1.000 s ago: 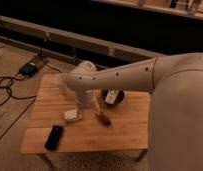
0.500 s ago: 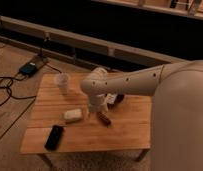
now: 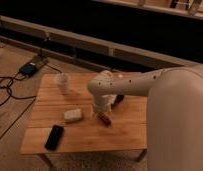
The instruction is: Drag the pepper across the table
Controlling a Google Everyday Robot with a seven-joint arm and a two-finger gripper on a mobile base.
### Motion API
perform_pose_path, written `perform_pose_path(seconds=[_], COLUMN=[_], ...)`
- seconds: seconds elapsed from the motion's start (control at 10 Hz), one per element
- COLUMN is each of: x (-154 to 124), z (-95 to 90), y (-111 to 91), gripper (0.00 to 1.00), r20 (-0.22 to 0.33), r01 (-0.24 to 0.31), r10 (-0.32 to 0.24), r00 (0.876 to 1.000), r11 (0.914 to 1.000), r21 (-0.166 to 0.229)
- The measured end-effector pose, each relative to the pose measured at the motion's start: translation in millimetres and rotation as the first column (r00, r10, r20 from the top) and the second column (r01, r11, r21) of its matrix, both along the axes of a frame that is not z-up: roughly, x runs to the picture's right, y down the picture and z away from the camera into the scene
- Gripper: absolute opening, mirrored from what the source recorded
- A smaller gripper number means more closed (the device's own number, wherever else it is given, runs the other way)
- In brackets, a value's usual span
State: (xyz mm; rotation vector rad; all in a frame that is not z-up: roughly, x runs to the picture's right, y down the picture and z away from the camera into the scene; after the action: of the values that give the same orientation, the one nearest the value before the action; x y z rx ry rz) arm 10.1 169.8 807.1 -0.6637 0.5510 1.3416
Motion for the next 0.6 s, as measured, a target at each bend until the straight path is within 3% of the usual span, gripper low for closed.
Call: perform_pose_path(seconds=[0.6], x=[17], z=[18.3], y=[16], gripper=[0.65], r20=[0.012], r01=[0.015], r10=[-0.015], r00=[1.000], r11=[0.9994], r21=[-0.030])
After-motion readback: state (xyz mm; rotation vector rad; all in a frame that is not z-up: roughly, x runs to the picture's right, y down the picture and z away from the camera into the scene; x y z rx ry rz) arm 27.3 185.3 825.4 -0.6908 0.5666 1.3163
